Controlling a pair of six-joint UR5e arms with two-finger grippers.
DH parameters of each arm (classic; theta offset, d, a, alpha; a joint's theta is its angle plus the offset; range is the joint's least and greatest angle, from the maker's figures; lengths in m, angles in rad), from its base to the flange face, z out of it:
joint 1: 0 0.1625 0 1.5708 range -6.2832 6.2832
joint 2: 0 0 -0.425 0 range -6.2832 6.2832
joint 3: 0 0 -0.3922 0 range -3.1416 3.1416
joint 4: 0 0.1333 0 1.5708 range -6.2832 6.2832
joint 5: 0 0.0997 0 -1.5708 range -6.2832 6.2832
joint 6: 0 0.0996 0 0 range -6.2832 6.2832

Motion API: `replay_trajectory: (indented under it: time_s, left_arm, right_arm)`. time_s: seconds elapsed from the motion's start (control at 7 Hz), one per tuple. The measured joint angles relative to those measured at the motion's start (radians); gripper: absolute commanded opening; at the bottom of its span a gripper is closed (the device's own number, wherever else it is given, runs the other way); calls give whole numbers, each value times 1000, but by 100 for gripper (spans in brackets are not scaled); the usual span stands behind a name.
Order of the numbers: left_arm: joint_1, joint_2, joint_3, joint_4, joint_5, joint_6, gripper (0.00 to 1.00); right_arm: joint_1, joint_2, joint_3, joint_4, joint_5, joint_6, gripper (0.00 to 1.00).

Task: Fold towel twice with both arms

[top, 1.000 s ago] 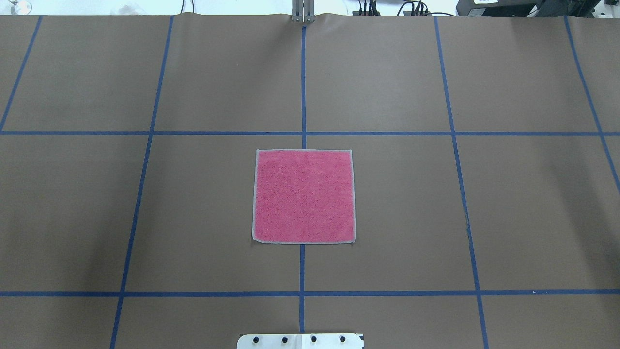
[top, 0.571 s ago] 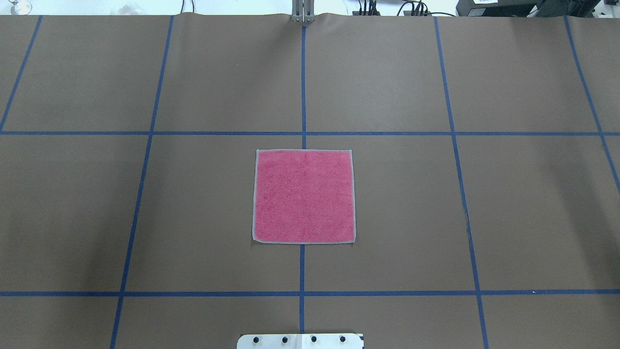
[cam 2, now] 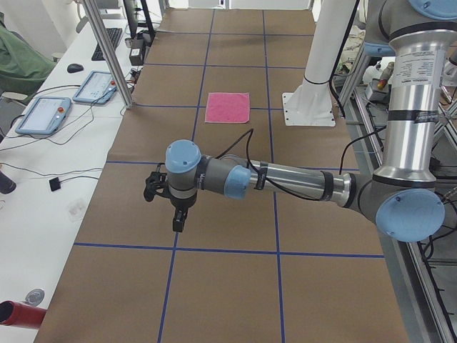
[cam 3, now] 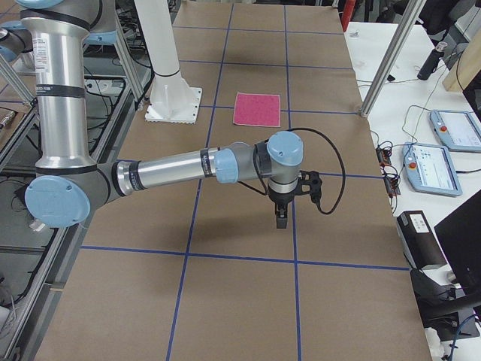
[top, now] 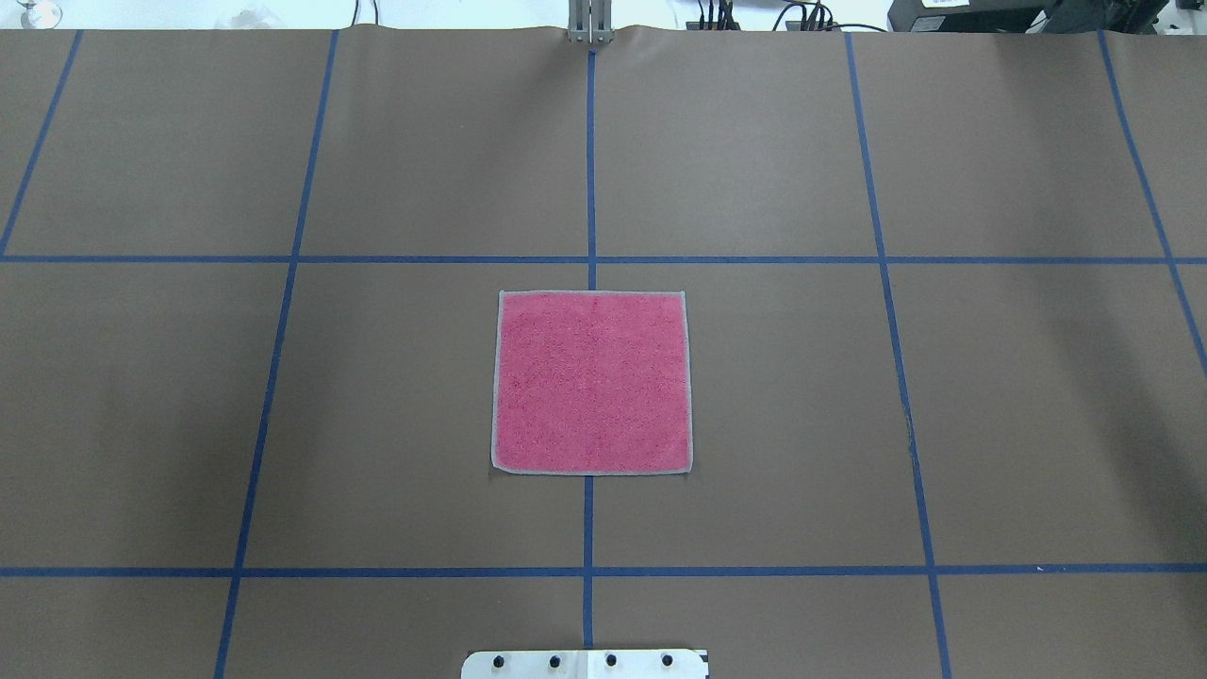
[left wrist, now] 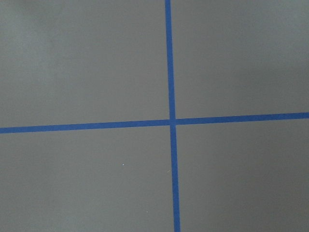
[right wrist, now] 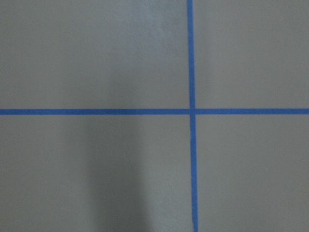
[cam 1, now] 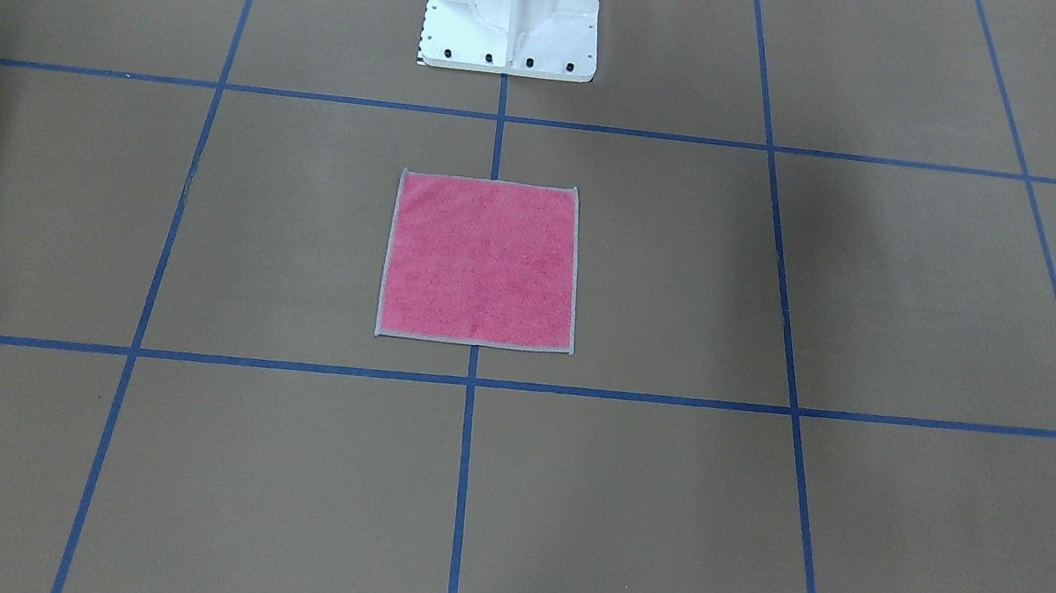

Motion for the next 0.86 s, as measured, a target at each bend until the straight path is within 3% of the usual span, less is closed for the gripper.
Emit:
replay_trajectory:
  time_s: [0.43,0.86]
  left_arm:
    - [110,-110,-1,-36,-26,-171,100]
    - [301,-193,6,-175,-68,-586,100]
  right_arm:
    - [-114,91,-72,120,84,80,100]
    - [-280,205,-89,191,114,338,100]
